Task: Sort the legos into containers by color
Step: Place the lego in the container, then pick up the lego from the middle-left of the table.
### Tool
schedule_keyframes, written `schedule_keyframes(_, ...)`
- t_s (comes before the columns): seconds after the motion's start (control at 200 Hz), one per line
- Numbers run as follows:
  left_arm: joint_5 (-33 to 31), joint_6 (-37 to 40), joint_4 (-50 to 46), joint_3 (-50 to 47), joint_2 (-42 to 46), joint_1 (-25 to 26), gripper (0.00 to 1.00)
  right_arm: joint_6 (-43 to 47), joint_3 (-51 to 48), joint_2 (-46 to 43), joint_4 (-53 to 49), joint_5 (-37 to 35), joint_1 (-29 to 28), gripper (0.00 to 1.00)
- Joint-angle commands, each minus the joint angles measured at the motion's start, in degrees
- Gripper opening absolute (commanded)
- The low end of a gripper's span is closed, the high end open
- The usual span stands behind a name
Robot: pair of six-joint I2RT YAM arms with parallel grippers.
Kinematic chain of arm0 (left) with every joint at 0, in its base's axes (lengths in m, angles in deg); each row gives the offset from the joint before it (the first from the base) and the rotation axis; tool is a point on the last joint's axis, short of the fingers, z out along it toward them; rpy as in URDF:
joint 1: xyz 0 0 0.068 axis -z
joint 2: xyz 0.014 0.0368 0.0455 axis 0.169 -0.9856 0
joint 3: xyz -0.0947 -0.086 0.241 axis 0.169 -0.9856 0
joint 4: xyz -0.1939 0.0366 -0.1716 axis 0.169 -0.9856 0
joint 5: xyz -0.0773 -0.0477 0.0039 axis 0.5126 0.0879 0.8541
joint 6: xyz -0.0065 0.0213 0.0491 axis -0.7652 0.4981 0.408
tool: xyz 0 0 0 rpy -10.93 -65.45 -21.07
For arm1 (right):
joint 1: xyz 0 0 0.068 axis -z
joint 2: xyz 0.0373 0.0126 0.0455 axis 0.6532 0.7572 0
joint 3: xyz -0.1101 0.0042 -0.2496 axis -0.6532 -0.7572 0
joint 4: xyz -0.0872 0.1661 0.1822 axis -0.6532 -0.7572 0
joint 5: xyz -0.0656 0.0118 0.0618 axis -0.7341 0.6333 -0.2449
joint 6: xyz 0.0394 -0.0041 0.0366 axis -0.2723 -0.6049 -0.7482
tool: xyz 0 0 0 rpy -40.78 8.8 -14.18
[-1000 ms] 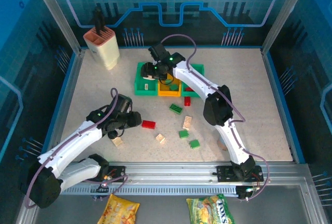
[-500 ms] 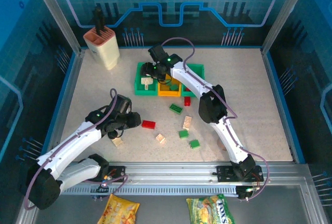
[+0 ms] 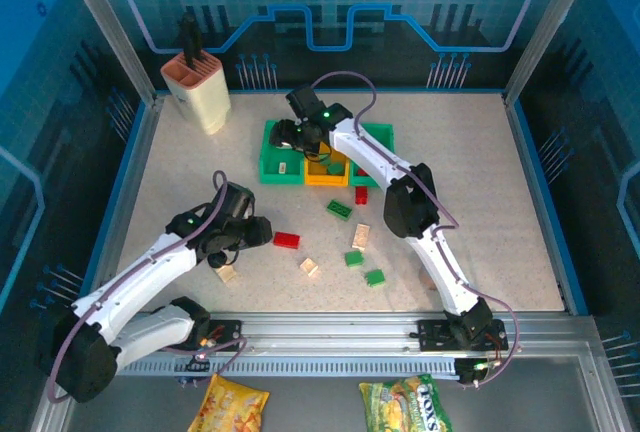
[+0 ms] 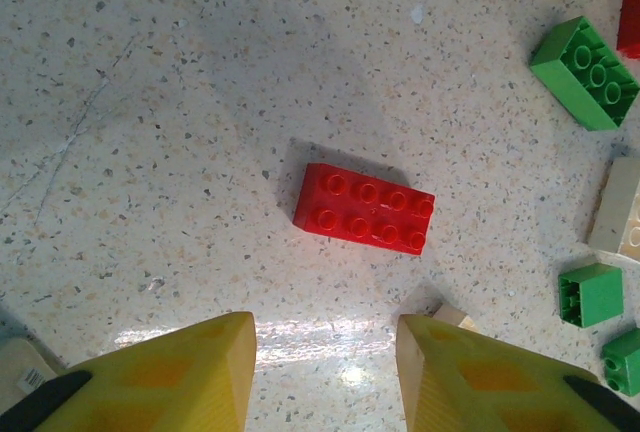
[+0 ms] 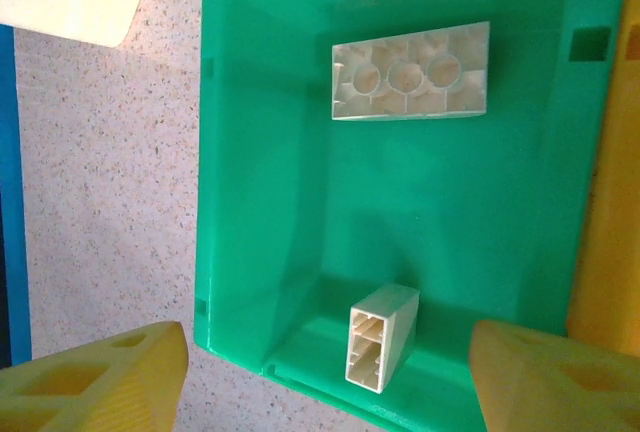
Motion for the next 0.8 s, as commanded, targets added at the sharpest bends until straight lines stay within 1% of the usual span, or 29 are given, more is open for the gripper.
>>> schedule_keyframes(0.0, 0.91, -0.63, -1.21, 0.55, -1.29, -0.36, 0.43, 0.51, -1.63, -5.44, -0.83, -0.17, 0.14, 0.75)
schedule_keyframes(0.165, 0.54, -0.93, -2.32, 1.56, -4.13, -0.13, 0.45, 1.56, -5.89, -9.12, -1.30, -0.67, -0.16, 0.75)
schedule_keyframes(0.22, 0.51, -0.92, -2.53, 1.90, -5.21, -0.03, 0.46, 1.68, -8.21, -12.20, -0.99, -0.70, -0.21, 0.75)
schedule_keyframes(0.315, 0.33, -0.56, -2.80, 2.93, -7.68, 0.99, 0.49, 2.10, -12.33, -15.60, -0.01, -0.87, -0.37, 0.75)
schedule_keyframes(0.39, -0.99, -0.12, -3.71, 4.48, -10.23, 2.58, 0.52, 2.42, -16.14, -18.61, 0.93, -1.08, -0.39, 0.75)
schedule_keyframes(0.535, -3.35, 0.73, -5.80, 8.75, -16.74, 6.33, 0.62, 2.68, -24.38, -25.15, 2.79, -2.33, 0.18, 0.75)
schedule_keyframes(0.66, -4.73, 1.59, -7.16, 13.00, -22.42, 9.86, 0.69, 2.59, -32.05, -31.09, 4.94, -2.98, 1.65, 0.75)
schedule_keyframes(0.72, -5.16, 1.84, -8.03, 15.06, -25.13, 10.97, 0.71, 2.50, -35.55, -34.04, 5.60, -3.33, 2.57, 0.75)
schedule_keyframes(0.74, -5.30, 1.90, -8.30, 15.71, -26.00, 11.33, 0.74, 2.51, -36.86, -35.07, 5.82, -3.46, 2.89, 0.75)
schedule_keyframes(0.79, -5.69, 2.01, -8.86, 17.09, -28.08, 11.94, 0.77, 2.52, -39.79, -37.62, 6.26, -3.67, 3.70, 0.75)
